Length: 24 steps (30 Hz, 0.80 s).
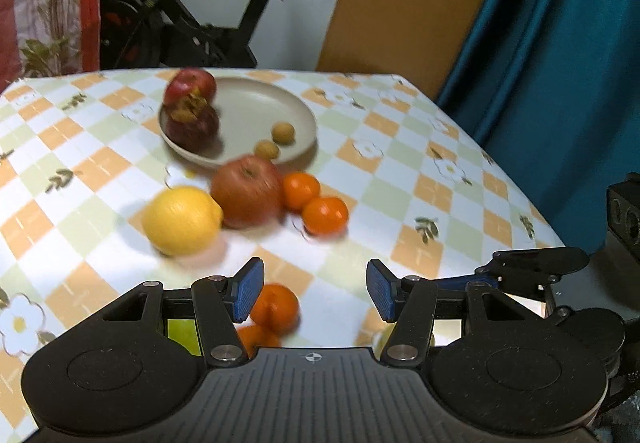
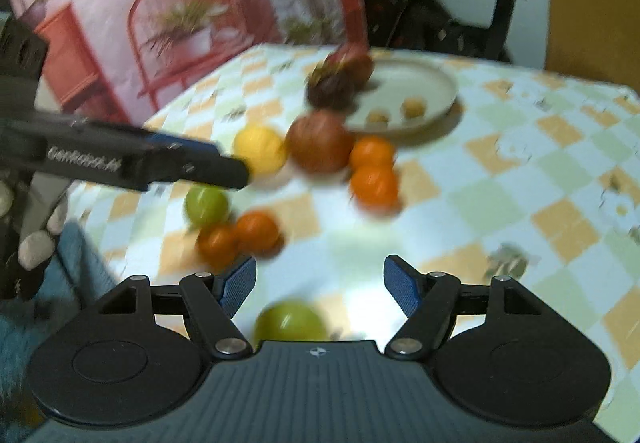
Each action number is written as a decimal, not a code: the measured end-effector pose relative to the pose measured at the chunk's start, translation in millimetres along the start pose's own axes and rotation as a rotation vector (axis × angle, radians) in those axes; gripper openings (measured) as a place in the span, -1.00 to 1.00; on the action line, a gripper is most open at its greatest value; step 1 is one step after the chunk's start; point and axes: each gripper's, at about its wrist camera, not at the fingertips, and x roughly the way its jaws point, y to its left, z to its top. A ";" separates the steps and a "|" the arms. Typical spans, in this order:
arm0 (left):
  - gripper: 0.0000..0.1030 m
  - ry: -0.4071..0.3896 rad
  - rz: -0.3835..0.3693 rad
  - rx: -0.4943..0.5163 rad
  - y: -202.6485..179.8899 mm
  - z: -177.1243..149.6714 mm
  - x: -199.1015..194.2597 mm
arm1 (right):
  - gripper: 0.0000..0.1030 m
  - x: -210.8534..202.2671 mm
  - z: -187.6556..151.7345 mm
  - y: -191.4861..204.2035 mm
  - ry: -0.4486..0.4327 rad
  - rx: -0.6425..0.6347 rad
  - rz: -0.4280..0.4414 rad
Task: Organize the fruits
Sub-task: 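Lower the left tool and close it on a green apple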
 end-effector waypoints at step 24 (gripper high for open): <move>0.13 0.148 -0.112 0.011 -21.2 -25.5 37.4 | -0.04 20.8 -22.8 6.8 0.061 -0.062 0.005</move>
